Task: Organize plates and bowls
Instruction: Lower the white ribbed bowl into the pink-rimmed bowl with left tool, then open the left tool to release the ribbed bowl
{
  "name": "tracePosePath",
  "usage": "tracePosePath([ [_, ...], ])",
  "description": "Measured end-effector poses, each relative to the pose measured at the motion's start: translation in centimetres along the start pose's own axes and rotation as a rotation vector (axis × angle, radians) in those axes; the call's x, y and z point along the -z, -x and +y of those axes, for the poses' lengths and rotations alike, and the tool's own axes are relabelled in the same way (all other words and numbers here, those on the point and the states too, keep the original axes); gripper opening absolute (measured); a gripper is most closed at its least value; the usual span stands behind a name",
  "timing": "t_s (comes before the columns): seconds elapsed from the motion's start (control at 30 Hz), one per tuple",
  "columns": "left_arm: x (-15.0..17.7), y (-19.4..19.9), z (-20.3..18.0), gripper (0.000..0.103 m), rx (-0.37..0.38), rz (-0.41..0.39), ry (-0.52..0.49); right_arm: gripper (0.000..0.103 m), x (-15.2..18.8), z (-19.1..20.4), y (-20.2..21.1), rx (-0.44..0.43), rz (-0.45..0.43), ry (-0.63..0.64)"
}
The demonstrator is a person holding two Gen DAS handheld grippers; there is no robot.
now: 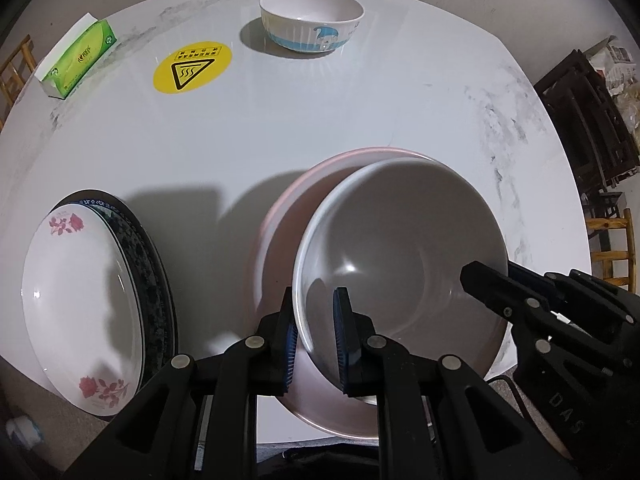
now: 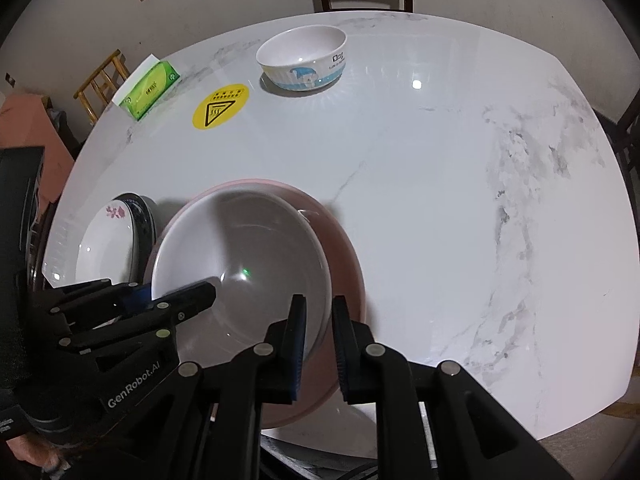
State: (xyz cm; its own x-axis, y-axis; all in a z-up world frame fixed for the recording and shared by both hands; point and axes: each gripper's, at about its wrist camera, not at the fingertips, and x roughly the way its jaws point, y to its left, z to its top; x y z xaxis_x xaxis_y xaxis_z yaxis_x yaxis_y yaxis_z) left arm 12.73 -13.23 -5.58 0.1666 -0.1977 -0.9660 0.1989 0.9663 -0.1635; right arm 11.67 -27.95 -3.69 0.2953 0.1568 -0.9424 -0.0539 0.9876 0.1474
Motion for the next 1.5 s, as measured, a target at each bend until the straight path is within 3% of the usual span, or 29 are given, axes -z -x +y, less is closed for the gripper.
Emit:
tracePosePath([
  [0.2,-0.3,-0.1,0.1,0.019,-0.002,0.011,0.020,0.015,-0.4,1.1,-0.4,0.061,0.028,0.042],
  [0.6,-0.7,0.0,0.5,0.036,0.062,0.026,0.067,0.018,-0.5,0.7,-0.3,0.031,0.044,-0.001],
  [0.97,-0.9,0.2,0.5,0.038,0.058,0.028,0.064,0.018,-0.5,0.3,-0.2,0.007,0.040,-0.022],
  [1.5,-0.5,2.5,-0.6,0.043,0.034,-0.067,-0.009,0.018,-0.6,0.2,0.9,0.004,0.005,-0.006],
])
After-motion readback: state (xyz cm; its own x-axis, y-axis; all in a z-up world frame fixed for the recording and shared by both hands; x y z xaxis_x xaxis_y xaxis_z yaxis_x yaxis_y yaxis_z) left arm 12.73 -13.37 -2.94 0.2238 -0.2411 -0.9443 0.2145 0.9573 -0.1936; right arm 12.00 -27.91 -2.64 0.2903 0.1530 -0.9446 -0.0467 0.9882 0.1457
